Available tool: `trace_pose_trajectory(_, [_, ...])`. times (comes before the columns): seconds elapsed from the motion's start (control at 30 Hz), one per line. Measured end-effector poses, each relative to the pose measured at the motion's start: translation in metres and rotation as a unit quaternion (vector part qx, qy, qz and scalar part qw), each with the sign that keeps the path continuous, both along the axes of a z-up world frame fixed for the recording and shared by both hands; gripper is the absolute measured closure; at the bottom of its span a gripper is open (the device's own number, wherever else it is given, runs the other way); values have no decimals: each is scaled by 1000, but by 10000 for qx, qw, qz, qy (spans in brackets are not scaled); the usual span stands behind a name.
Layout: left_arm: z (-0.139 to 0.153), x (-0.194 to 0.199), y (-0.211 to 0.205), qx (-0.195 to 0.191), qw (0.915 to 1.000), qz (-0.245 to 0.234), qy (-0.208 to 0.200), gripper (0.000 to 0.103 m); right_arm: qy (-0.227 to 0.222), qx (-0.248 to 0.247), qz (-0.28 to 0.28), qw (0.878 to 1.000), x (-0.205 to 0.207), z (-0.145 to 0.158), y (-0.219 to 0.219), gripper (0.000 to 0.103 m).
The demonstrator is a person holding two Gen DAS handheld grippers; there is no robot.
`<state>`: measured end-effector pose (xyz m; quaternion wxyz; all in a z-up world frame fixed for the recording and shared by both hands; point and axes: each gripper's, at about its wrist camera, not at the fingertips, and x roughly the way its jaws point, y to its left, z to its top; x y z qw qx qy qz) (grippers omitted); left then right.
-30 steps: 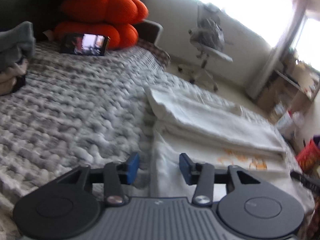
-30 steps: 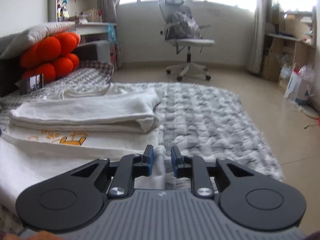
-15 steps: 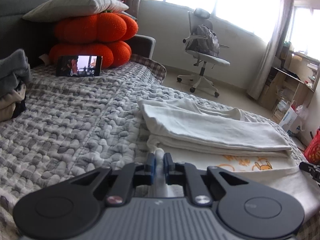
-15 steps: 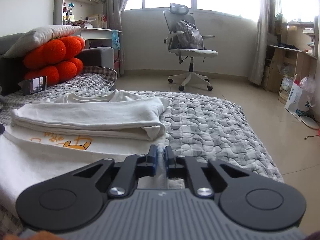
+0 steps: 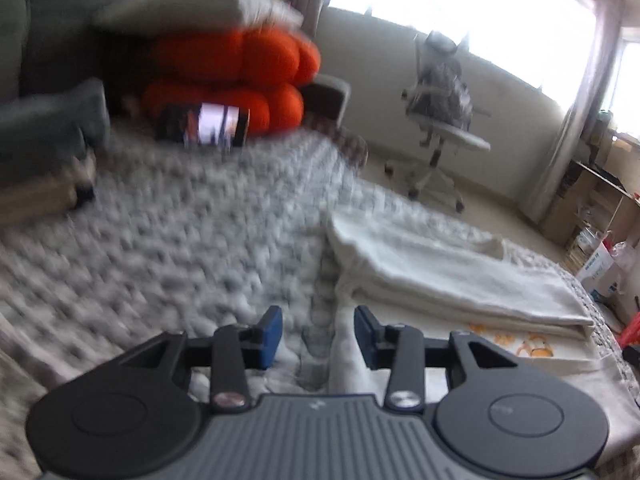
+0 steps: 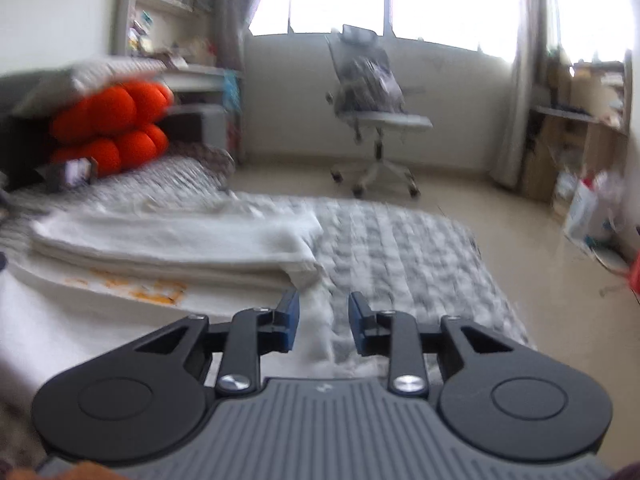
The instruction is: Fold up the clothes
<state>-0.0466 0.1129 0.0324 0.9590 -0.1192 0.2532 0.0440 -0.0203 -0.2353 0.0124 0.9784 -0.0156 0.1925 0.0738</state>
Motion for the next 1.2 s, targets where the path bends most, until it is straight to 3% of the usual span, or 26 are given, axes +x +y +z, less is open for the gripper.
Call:
trace_pose_trajectory(0.13, [9, -17, -22, 25, 9979, -649, -86, 62, 309, 341, 748, 9961, -14, 7, 13, 72])
trace_pose_trajectory(0.3, [-5, -20, -63, 378, 9879, -1507, -2, 62, 814, 574, 1582, 9824, -18, 2, 41, 72])
trace_pose_trajectory(0.43, [-29, -14, -67, 304, 9875, -1499, 387, 62, 978, -49, 1574, 9827, -11, -19, 71, 72])
trace_pose_trajectory(0.57, [-30, -23, -67, 343, 9865, -1580, 275, 62, 855, -160, 1507, 9848, -8, -22, 73, 71])
trace_pose_trajectory(0.67, [-19, -29, -61, -60, 9842, -1752, 245, 57, 795, -129, 1509, 9853, -14, -18, 71, 70])
trace_pose_trajectory(0.77, [-13, -30, -62, -384, 9802, -1929, 235, 55, 590, 227, 1857, 9806, -30, -7, 63, 67])
trace_pose_trajectory(0.83, [-16, -29, -71, -205, 9798, -1971, 267, 54, 623, 390, 2175, 9733, -41, -3, 67, 66])
trace_pose_trajectory(0.9, [-26, -28, -76, -15, 9806, -1911, 445, 54, 851, 254, 2262, 9700, -45, -10, 73, 66])
trace_pose_trajectory(1.07, [-34, -32, -64, -186, 9805, -1926, 330, 57, 907, -6, 2101, 9735, -50, -26, 66, 68])
trace_pose_trajectory(1.2, [-34, -36, -66, 24, 9800, -1972, 260, 58, 947, -58, 1781, 9794, -55, -25, 44, 69])
